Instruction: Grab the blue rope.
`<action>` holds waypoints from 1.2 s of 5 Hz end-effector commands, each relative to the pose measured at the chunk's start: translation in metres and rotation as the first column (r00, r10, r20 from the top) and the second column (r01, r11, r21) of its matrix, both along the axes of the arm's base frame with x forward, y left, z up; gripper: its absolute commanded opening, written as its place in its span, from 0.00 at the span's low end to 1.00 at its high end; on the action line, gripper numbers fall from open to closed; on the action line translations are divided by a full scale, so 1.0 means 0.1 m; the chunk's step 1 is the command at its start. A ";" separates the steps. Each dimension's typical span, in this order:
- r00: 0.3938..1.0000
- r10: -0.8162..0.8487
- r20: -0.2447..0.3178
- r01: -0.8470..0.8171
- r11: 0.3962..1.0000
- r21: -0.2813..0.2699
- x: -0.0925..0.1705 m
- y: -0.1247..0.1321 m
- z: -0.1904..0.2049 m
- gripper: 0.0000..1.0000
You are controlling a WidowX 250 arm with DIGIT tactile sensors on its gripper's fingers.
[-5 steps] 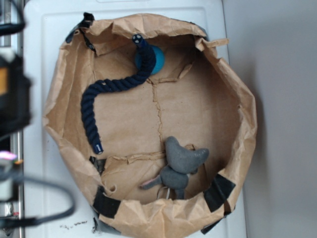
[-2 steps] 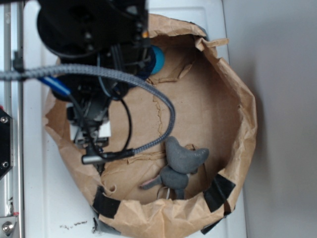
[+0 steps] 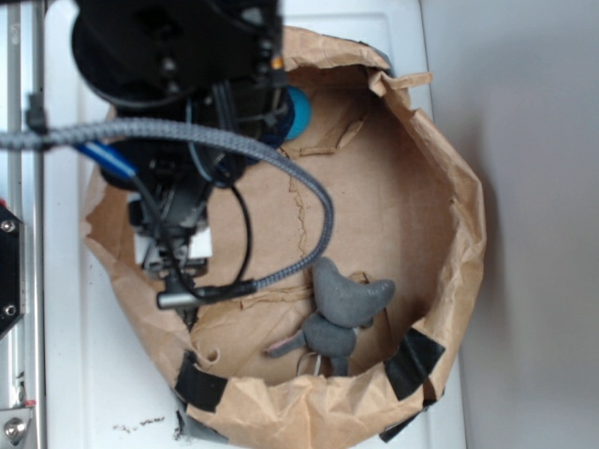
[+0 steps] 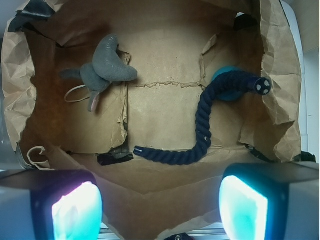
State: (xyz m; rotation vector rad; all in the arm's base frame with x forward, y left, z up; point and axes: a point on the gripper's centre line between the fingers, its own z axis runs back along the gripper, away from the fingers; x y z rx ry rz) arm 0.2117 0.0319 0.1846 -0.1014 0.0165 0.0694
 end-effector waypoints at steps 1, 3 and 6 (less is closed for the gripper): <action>0.997 0.013 0.071 -0.016 0.999 0.044 0.22 0.08 -0.36 1.00; 0.995 0.039 0.089 -0.047 0.995 0.091 0.88 0.01 -1.06 1.00; 0.980 0.157 0.122 -0.164 0.985 0.048 0.83 0.19 -1.14 1.00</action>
